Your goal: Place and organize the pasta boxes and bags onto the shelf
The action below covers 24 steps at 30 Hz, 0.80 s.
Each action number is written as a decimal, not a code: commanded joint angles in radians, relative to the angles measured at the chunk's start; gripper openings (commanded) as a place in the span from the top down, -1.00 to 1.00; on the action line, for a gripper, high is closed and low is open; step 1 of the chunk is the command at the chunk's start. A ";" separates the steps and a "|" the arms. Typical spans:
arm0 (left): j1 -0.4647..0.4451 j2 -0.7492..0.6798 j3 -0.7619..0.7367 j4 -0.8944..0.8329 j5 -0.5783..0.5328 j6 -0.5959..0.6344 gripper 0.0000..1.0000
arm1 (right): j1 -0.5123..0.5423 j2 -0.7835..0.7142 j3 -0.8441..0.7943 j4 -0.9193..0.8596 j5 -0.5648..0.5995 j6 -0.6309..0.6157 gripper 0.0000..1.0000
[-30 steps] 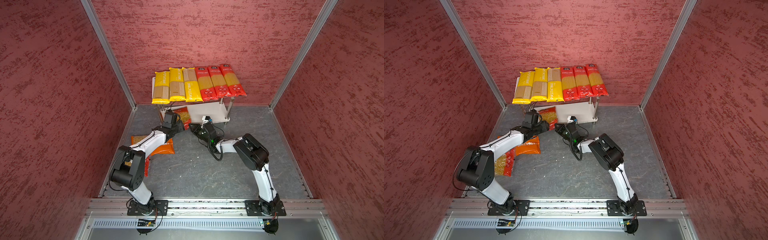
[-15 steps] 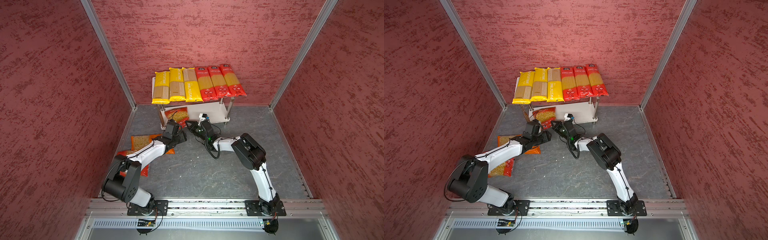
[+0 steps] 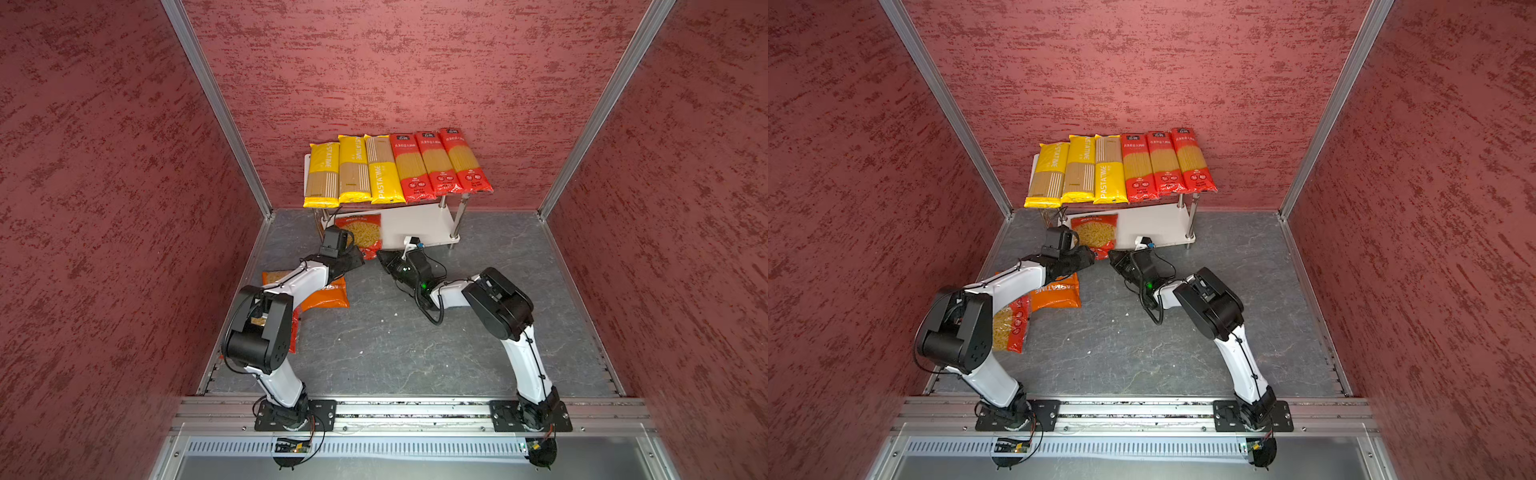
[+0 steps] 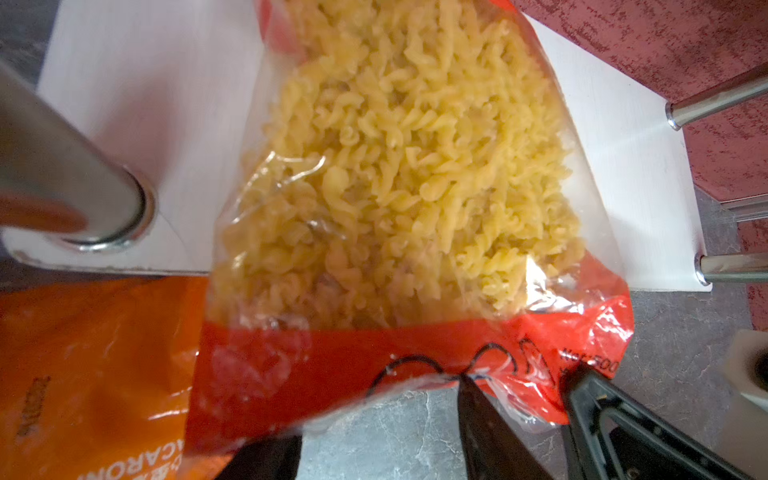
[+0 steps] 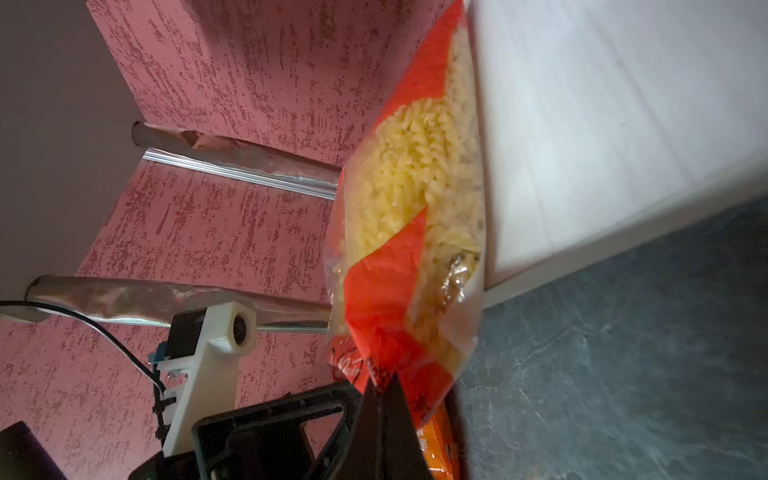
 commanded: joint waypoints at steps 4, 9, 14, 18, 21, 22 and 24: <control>0.018 -0.017 0.031 0.008 -0.015 0.060 -0.16 | 0.006 0.051 0.185 -0.048 -0.037 -0.005 1.00; 0.008 -0.065 -0.011 -0.002 0.003 0.046 -0.16 | -0.006 0.119 0.277 -0.107 -0.058 -0.036 1.00; 0.001 -0.139 -0.079 0.004 0.018 0.027 -0.16 | -0.032 0.064 0.151 -0.081 -0.085 -0.040 1.00; -0.010 -0.194 -0.111 0.003 0.026 0.012 -0.16 | -0.064 0.026 0.100 -0.066 -0.157 -0.059 0.88; -0.037 -0.238 -0.129 -0.020 0.015 0.015 -0.16 | -0.082 -0.011 0.087 -0.071 -0.198 -0.096 0.57; -0.047 -0.258 -0.138 -0.030 0.010 0.017 -0.16 | -0.088 -0.026 0.083 -0.076 -0.203 -0.110 0.54; -0.056 -0.296 -0.162 -0.043 0.004 0.016 -0.16 | -0.100 -0.051 0.077 -0.097 -0.196 -0.131 0.50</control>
